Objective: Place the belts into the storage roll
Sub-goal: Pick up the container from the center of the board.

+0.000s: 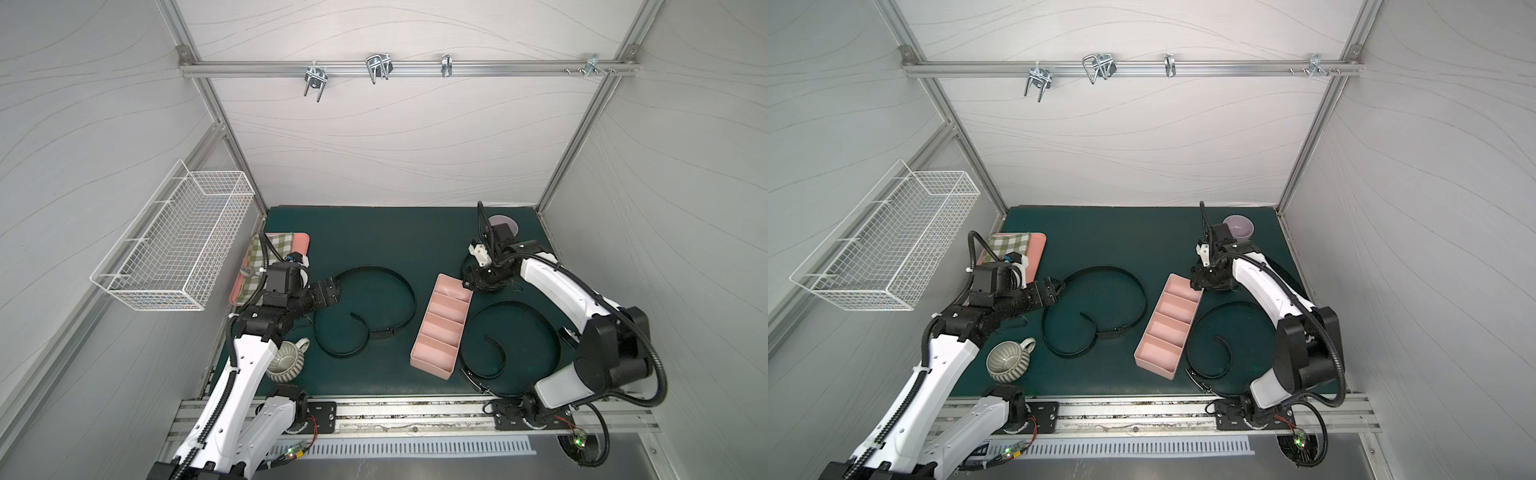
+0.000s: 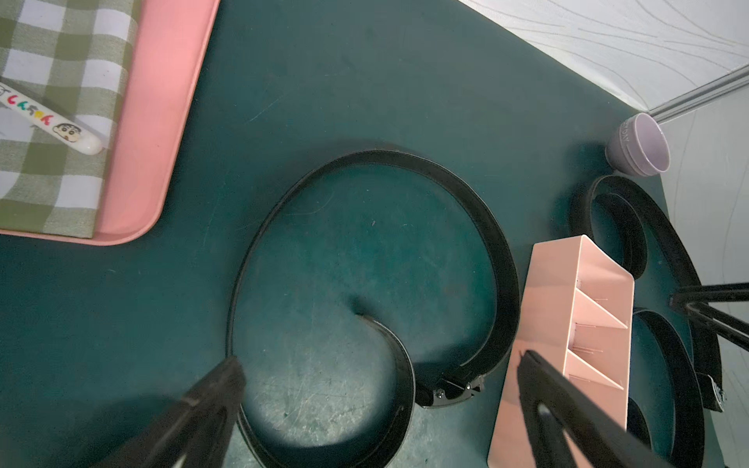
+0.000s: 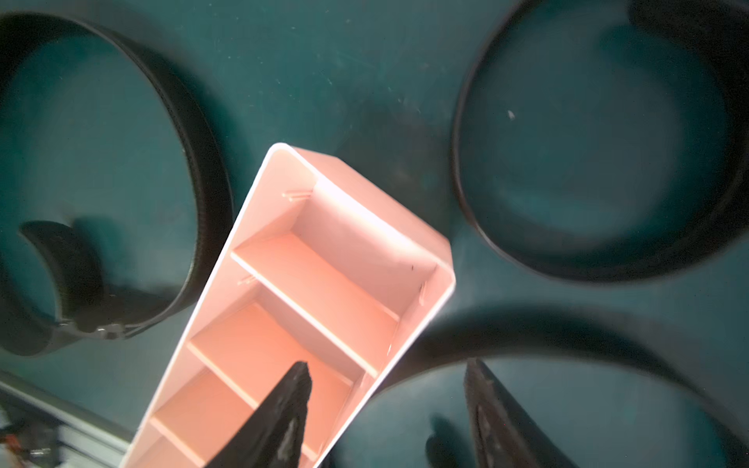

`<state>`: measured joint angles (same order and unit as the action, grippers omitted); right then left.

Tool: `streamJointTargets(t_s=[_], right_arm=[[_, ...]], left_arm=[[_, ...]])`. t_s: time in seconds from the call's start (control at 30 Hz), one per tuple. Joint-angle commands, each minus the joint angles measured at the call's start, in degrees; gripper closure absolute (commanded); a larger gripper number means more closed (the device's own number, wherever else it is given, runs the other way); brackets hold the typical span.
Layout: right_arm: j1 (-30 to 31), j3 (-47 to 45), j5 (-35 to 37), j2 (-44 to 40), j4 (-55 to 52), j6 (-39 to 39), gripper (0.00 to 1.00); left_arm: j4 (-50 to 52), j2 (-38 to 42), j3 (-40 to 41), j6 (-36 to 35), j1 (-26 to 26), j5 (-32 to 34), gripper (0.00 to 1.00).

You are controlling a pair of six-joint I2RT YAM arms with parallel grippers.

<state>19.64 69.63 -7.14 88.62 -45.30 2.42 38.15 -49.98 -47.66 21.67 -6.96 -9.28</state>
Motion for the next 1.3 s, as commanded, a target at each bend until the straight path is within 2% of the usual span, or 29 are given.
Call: streamJointTargets(t_s=[0.0, 0.2, 0.5, 0.67, 0.9, 1.03, 1.27], right_arm=[[0.79, 3.20, -1.98, 2.11, 5.68, -10.22, 0.36], [2.13, 8.97, -2.35, 10.88, 5.69, -17.79, 0.39], [2.32, 7.89, -3.06, 16.95, 10.03, -25.71, 0.44], [1.72, 9.26, -4.08, 20.33, 6.66, -28.67, 0.57], [0.02, 9.02, -6.17, 21.33, 5.43, -32.49, 0.68], [-0.82, 9.08, -6.62, 20.95, 4.70, -33.95, 0.81], [-2.91, 8.72, -11.71, 19.85, 4.40, -35.19, 0.91]], left_arm=[[-0.79, 0.23, 0.15, -0.12, -0.47, -0.64, 0.01], [-1.11, 0.40, 0.51, 0.21, -0.60, -0.98, 0.01], [-1.32, 0.49, 0.69, 0.31, -0.61, -0.25, 0.01], [-1.33, 0.55, 0.86, 0.30, -0.60, 0.14, 0.01], [-1.40, 0.05, 0.90, 0.37, -0.60, 0.09, 0.01], [-1.26, -0.18, 0.90, 0.30, -0.60, 0.23, 0.01], [-1.13, -0.67, 0.84, 0.43, -0.63, 0.37, 0.01]])
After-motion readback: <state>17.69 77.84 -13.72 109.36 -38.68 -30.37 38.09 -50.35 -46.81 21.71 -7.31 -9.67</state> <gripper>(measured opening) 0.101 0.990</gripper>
